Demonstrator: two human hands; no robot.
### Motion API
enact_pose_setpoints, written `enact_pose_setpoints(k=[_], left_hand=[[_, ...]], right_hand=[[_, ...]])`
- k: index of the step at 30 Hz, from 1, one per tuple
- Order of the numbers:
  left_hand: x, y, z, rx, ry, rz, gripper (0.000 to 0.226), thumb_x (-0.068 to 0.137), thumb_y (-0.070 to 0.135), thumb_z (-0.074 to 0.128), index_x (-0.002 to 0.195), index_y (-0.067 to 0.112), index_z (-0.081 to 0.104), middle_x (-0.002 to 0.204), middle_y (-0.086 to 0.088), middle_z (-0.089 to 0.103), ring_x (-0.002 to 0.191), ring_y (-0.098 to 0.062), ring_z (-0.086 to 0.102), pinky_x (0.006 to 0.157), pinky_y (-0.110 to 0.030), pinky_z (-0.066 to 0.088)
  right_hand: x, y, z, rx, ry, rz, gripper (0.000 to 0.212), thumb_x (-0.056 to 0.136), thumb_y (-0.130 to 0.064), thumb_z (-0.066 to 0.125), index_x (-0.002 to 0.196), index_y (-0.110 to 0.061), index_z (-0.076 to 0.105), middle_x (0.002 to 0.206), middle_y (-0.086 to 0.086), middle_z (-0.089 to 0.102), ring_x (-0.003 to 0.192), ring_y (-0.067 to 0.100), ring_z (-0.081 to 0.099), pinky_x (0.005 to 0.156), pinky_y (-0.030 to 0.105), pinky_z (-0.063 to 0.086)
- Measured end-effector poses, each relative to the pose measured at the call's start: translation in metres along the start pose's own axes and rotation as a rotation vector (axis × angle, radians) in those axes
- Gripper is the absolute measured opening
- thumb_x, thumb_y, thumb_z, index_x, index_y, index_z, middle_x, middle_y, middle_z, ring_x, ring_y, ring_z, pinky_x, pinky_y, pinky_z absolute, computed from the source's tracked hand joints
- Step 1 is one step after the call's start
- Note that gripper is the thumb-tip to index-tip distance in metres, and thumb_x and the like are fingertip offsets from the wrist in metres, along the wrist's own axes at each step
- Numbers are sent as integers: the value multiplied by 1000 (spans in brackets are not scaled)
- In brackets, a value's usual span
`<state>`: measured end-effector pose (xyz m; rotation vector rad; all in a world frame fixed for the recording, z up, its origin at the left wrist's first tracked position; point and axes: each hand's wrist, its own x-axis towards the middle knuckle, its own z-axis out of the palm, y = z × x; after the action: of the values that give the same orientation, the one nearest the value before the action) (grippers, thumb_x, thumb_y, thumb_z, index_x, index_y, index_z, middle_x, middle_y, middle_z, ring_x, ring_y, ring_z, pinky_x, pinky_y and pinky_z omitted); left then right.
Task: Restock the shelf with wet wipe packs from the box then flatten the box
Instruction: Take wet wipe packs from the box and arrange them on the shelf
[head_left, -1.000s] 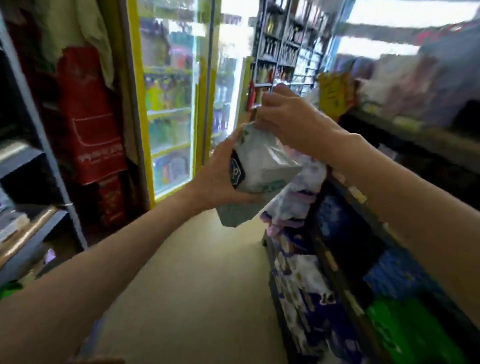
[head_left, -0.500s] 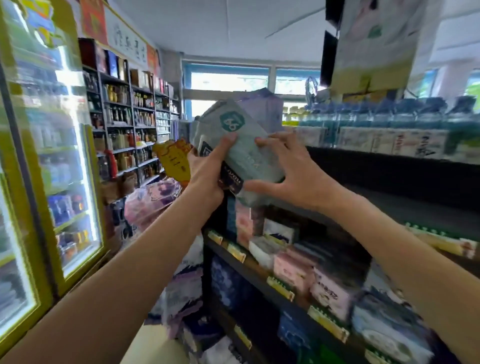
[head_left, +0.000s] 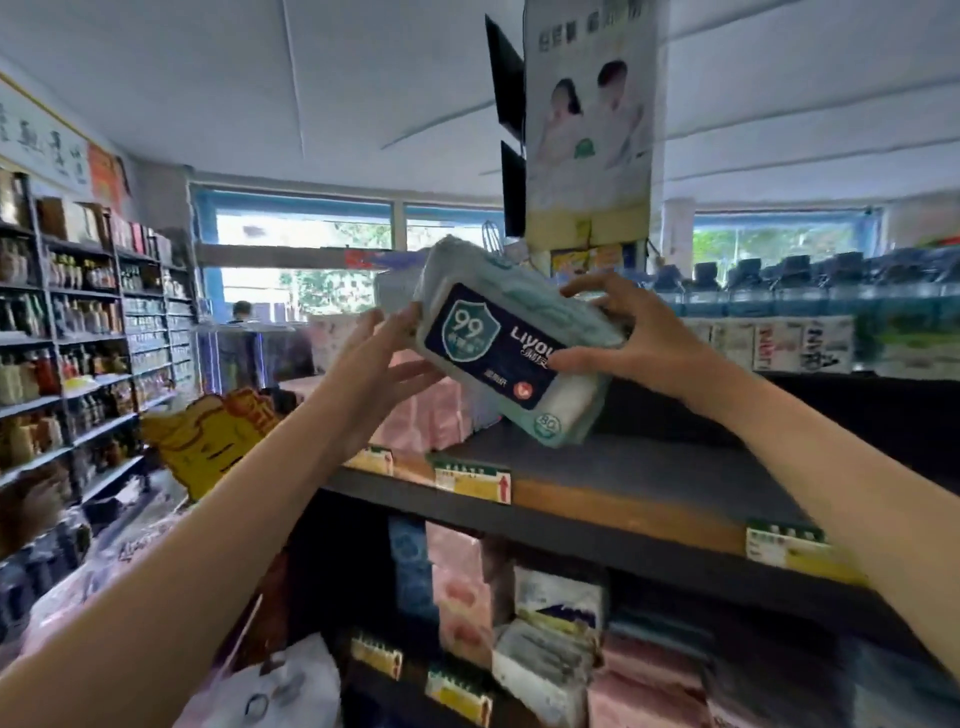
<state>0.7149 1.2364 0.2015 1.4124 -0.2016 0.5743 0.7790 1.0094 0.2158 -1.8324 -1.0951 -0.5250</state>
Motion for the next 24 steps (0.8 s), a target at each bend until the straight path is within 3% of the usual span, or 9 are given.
enact_pose_setpoints(k=[4,7,9,11,14,18,20,24], left_hand=[[53,-11,0,132,-89,-116,10,91,9,49,98,7,55,93,-10,59,75,-21,62,67,-25,58],[89,-34,8,243,-90,-124,28,88,11,53,115,3,52,107,-11,59,85,-22,62,63,-31,60],[109,-52,15,318,-110,-146,44,87,20,54,128,10,44,122,-10,55,97,-25,62,68,-38,60],[125,-68,26,411,-155,-170,40,90,23,50,127,10,45,119,-11,58,96,-23,62,76,-43,58],[144,-87,39,738,-202,-51,37,93,21,46,124,1,49,114,-11,59,94,-21,59,76,-30,49],[170,-110,42,1238,-282,133,36,95,14,36,127,2,48,133,-15,48,119,-27,48,93,-30,38],[180,-119,43,1366,-401,94,39,94,10,35,132,5,46,139,-13,43,126,-27,43,102,-32,35],[191,-130,43,1492,-576,-33,48,93,8,37,140,16,38,142,-9,44,125,-25,46,99,-28,37]], right_hand=[[30,22,-12,-155,-40,137,54,66,-25,79,112,-24,51,111,6,59,98,20,61,78,23,53],[43,44,-16,-215,-104,223,54,70,-27,76,114,-20,47,114,0,49,104,17,53,72,12,42],[55,61,-19,-260,-169,291,55,69,-34,74,113,-24,43,112,-2,48,102,18,51,72,16,42],[71,80,-21,-341,-221,330,54,69,-37,75,109,-27,40,113,0,50,100,20,53,80,26,46],[96,109,-14,-505,-312,335,55,68,-39,77,105,-26,38,111,1,51,94,18,55,78,28,46],[121,150,7,-591,-387,335,53,71,-35,77,104,-20,37,105,-2,47,92,17,50,69,19,42],[129,176,22,-589,-390,318,51,72,-37,76,102,-20,38,106,-2,47,92,16,49,71,21,41],[137,213,36,-785,-451,270,44,77,-46,68,104,-16,50,113,5,58,99,20,54,84,34,48]])
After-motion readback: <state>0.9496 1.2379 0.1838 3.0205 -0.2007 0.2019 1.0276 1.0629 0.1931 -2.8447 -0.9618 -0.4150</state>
